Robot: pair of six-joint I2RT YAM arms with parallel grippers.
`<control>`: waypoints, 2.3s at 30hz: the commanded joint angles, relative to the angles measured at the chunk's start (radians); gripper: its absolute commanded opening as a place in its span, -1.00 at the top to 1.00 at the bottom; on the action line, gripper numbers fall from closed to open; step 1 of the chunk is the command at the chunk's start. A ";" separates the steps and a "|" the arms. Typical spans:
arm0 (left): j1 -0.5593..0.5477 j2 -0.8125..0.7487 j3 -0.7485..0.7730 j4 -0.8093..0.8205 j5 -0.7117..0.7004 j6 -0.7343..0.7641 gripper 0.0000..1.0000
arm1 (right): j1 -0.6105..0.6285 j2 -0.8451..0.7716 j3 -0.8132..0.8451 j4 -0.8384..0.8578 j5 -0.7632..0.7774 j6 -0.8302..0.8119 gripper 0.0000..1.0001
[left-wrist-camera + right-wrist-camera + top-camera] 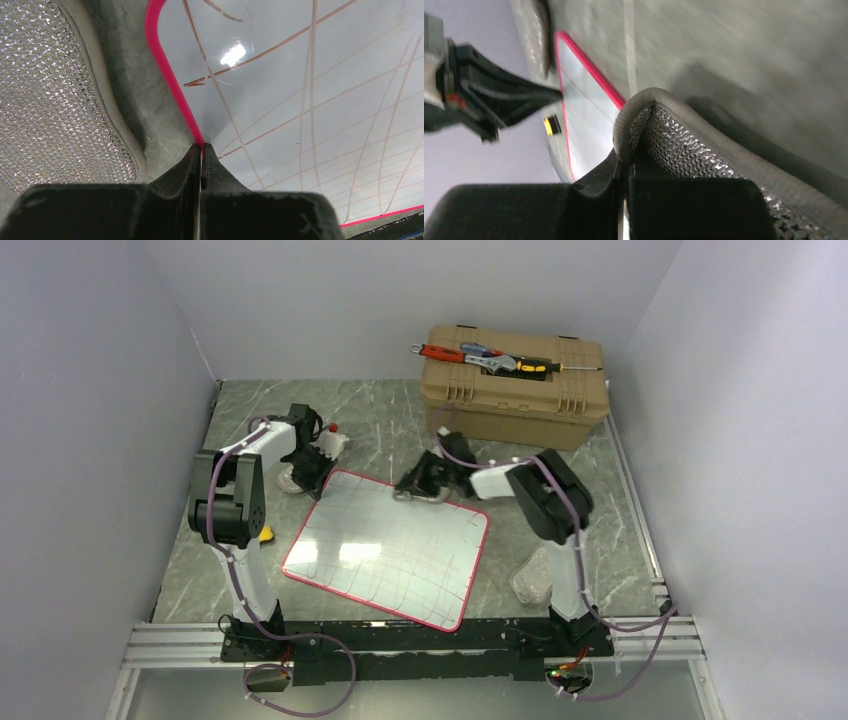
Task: Erase the whiteboard
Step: Hold the whiteboard at the center of the board.
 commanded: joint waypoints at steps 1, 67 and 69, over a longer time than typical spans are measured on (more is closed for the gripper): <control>-0.024 0.128 -0.078 0.075 0.037 0.031 0.95 | 0.139 0.260 0.302 -0.325 0.227 -0.024 1.00; 0.017 0.112 -0.064 0.038 0.060 0.038 0.95 | 0.152 0.174 -0.057 -0.230 0.177 -0.041 1.00; 0.019 0.111 -0.061 0.035 0.061 0.036 0.95 | 0.171 0.277 0.108 -0.269 0.150 -0.029 1.00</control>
